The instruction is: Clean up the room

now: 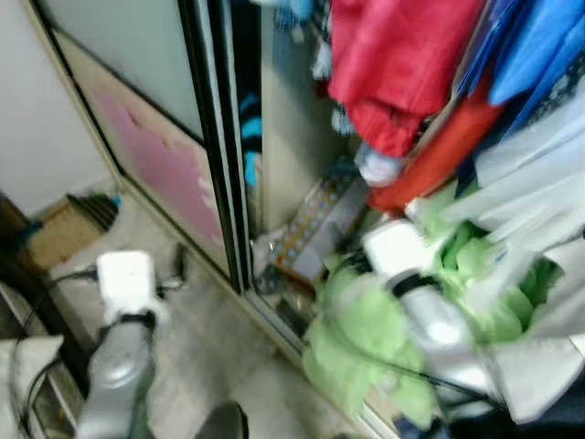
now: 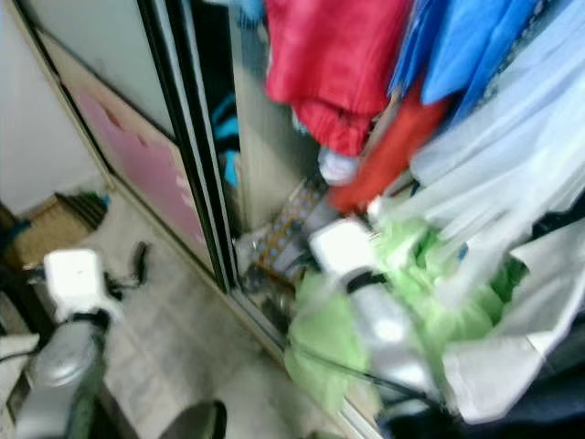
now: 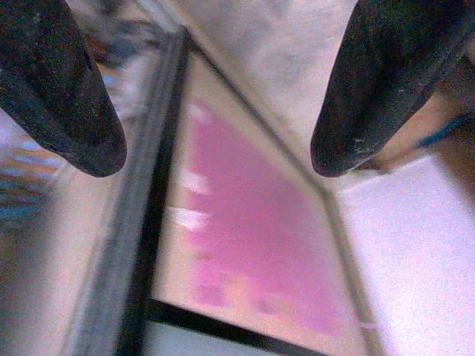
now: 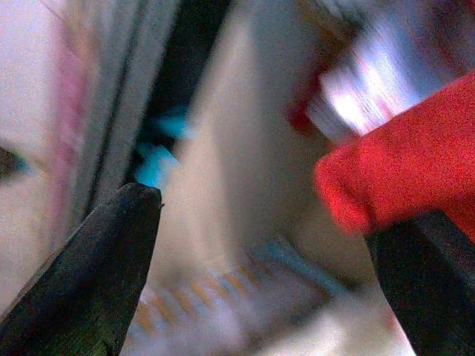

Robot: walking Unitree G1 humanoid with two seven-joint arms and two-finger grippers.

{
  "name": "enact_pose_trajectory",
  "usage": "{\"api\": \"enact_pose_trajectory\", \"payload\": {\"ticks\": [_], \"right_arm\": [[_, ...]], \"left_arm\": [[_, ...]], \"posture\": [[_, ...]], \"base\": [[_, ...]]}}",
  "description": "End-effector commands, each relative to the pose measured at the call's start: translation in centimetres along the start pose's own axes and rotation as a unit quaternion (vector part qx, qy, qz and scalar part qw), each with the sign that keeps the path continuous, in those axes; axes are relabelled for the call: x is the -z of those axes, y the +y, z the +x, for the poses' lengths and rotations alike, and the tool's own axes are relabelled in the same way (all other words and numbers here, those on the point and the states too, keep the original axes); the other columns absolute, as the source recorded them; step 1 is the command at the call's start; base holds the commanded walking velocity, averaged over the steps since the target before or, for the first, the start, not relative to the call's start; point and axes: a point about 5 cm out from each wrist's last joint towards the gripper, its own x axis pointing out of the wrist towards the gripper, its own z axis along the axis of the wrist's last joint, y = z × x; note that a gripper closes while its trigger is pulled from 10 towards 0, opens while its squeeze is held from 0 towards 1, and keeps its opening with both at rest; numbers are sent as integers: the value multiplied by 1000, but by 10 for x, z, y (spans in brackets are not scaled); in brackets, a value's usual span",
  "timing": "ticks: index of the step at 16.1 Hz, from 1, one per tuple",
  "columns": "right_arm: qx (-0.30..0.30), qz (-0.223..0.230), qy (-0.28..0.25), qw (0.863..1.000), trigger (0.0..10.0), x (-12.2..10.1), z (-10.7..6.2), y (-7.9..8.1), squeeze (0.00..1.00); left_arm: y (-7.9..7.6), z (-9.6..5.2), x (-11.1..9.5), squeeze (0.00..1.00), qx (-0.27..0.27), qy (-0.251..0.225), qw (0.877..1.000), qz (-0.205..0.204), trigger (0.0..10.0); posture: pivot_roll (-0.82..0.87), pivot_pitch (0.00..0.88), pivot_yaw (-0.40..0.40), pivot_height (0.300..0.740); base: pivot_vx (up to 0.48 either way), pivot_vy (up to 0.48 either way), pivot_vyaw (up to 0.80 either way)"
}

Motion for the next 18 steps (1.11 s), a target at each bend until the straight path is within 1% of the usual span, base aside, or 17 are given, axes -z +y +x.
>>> {"api": "enact_pose_trajectory", "payload": {"ticks": [1, 2, 3, 4, 5, 6, 7, 9, 10, 12, 14, 15, 16, 18], "right_arm": [[-4, -5, 4, 1000, 10000, 2, -4, -4, 0], [-12, 18, 15, 1000, 10000, 6, -4, -2, 0], [-18, 30, 22, 999, 10000, 8, -5, 0, 0], [-25, 56, 43, 997, 10000, 15, -7, 2, 0], [-24, 60, 48, 997, 10000, 16, -7, 2, 0], [-3, 86, 69, 994, 10000, 23, -8, -3, 0], [10, 101, 80, 992, 10000, 27, -7, -5, 0], [29, 120, 94, 988, 10000, 31, -6, -10, 0], [31, 120, 96, 988, 10000, 32, -5, -12, 0], [31, 119, 96, 988, 10000, 32, -4, -12, 0], [37, 118, 97, 988, 10000, 33, -2, -16, 0], [37, 118, 97, 988, 10000, 33, -2, -16, 0], [43, 117, 95, 988, 10000, 33, 0, -19, 0], [44, 117, 94, 988, 10000, 33, 0, -19, 0]], "left_arm": [[-3, -2, 0, 0, 2, -1, 1000, -3, 10000], [-4, -2, 0, 0, 5, -2, 1000, 0, 10000], [-5, -2, 0, 0, 8, -4, 1000, 4, 10000], [-7, -1, -1, 0, 21, -3, 1000, 17, 10000], [-8, -1, 0, 0, 28, 0, 999, 23, 10000], [-6, 0, -1, 0, 25, -1, 999, 21, 10000], [-4, -1, -1, 0, 17, -2, 1000, 16, 10000], [-1, -1, 1, 0, 6, 2, 1000, 4, 10000], [0, -1, 2, 0, -4, 6, 1000, 18, 10000], [-1, -1, 3, 0, -3, 13, 1000, 20, 10000], [-4, -2, 1, 0, -1, 6, 999, 49, 10000], [-4, -2, 1, 0, -1, 6, 999, 49, 10000], [-4, -4, 1, 0, 18, -2, 1000, 0, 10000], [-4, -4, 1, 0, 14, -1, 1000, 4, 10000]], "posture": [[59, 78, -37, 740], [58, 80, -37, 740], [57, 80, -37, 740], [57, 82, -40, 740], [59, 82, -41, 740], [63, 83, -42, 740], [64, 83, -41, 740], [67, 83, -40, 740], [68, 84, -40, 740], [67, 86, -38, 740], [66, 88, -38, 740], [66, 88, -38, 740], [67, 89, -37, 740], [67, 91, -36, 740]], "base": [[0, 0, 800], [0, 0, 800], [0, 0, 800], [0, 0, 800], [0, 0, 800], [0, 0, 800], [0, 0, 800], [0, 0, 800], [0, 0, 800], [0, 0, 800], [0, 0, 800], [0, 0, 800], [0, 0, 800], [0, 0, 800]]}}
